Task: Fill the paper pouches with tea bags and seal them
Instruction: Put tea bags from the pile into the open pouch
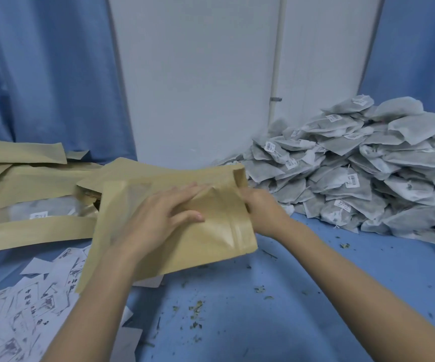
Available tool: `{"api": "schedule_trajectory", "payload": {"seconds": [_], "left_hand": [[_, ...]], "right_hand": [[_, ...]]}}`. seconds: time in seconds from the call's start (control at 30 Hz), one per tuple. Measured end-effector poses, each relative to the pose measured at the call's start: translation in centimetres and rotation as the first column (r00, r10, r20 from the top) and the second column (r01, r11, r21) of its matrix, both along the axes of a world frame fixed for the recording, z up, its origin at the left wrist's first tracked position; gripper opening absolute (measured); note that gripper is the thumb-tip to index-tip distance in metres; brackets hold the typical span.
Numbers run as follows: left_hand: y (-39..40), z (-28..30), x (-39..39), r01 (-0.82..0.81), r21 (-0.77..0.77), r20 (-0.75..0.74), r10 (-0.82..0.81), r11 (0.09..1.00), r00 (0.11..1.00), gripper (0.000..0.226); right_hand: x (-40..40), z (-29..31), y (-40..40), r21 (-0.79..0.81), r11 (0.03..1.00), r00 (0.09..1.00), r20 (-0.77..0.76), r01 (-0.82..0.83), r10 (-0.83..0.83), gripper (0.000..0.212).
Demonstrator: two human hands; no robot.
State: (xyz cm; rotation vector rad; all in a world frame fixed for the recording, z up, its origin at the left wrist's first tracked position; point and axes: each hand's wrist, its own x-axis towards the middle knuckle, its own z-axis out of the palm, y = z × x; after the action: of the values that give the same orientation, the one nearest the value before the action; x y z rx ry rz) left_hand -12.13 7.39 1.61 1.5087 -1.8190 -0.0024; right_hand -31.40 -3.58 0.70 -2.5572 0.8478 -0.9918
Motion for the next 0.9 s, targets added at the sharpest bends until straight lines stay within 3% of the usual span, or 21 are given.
{"api": "schedule_trajectory", "payload": {"seconds": [0.1, 0.2, 0.33, 0.53, 0.63, 0.73, 0.9], "left_hand": [[-1.5, -0.5, 0.8, -0.035, 0.03, -0.03, 0.036, 0.999, 0.999, 0.059], [-3.3, -1.2, 0.8, -0.046, 0.065, -0.048, 0.049, 0.997, 0.998, 0.057], [-5.8, -2.1, 0.8, -0.07, 0.118, -0.037, 0.075, 0.991, 0.996, 0.057], [-8.9, -3.0, 1.6, -0.145, 0.174, 0.03, 0.142, 0.974, 0.989, 0.06], [-9.8, -3.3, 2.2, -0.173, 0.194, 0.03, 0.171, 0.966, 0.985, 0.064], [-10.2, -3.3, 2.6, -0.178, 0.208, 0.009, 0.18, 0.962, 0.984, 0.066], [-10.3, -3.5, 3.0, -0.2, 0.204, -0.004, 0.205, 0.958, 0.979, 0.066]], "right_hand": [[-3.5, -2.8, -2.3, 0.092, 0.978, 0.98, 0.058, 0.186, -0.192, 0.016], [-5.2, -5.7, -5.6, 0.21, 0.885, 0.909, -0.121, 0.417, -0.399, 0.04], [-5.2, -8.4, -8.7, 0.311, 0.769, 0.826, -0.299, 0.558, -0.479, 0.066], [-3.4, -10.3, -11.0, 0.412, 0.657, 0.757, -0.144, 0.631, -0.637, 0.07], [-3.1, -10.3, -11.7, 0.482, 0.659, 0.773, -0.063, 0.577, -0.631, 0.073], [-3.8, -9.8, -12.1, 0.562, 0.676, 0.799, 0.043, 0.477, -0.599, 0.059], [-6.2, -6.3, -11.5, 0.675, 0.727, 0.689, 0.468, 0.124, -0.553, 0.034]]}}
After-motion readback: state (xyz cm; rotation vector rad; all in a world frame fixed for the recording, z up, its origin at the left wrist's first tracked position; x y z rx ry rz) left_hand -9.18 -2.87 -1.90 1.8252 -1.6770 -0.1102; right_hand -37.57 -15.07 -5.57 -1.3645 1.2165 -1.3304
